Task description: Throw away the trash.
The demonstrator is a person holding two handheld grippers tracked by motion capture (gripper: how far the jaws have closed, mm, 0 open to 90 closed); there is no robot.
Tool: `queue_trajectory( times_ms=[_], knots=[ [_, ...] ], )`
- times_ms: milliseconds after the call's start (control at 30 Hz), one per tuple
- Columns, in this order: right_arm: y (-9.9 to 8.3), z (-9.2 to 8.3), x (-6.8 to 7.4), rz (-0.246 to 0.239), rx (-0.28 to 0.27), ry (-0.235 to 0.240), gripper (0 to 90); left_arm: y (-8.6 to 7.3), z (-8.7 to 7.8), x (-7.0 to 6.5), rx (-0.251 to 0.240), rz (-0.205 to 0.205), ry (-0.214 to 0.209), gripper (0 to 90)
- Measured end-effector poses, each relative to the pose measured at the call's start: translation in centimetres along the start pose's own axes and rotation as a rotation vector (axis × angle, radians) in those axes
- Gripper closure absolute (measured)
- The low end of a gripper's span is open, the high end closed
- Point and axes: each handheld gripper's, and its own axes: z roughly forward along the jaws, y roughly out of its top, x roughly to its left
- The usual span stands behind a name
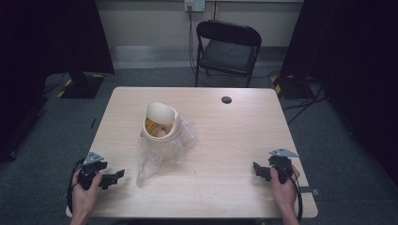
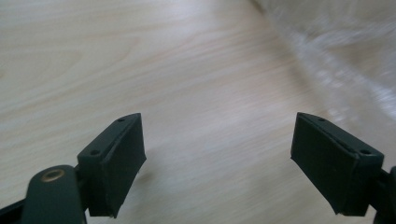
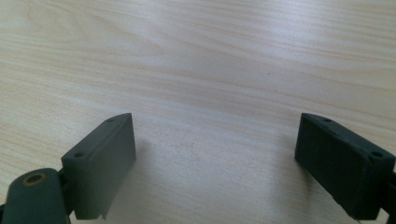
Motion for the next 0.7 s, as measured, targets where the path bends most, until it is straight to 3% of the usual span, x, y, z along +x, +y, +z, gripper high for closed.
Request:
queue_trajectory(
  times_ms=[167,300,367,500,700],
  knots=[
    [0.0,0.0,0.0,0.0,0.001,-0.001,11.4,-0.4,0.7,0.5,0.024,-0.006,0.043,17.2],
    [0.0,0.0,0.0,0.0,0.0,0.0,11.4,-0.4,1.3,0.6,-0.003,-0.002,0.076,16.7],
    [0.0,0.0,0.0,0.0,0.0,-0.002,11.4,-0.6,1.5,0.8,-0.032,0.015,0.073,14.4],
    [0.0,0.0,0.0,0.0,0.0,0.0,11.4,-0.7,1.7,0.6,-0.054,-0.003,0.074,12.4],
    [0.0,0.0,0.0,0.0,0.0,0.0,11.4,-0.7,1.8,0.6,-0.052,0.0,0.079,10.7]
  ],
)
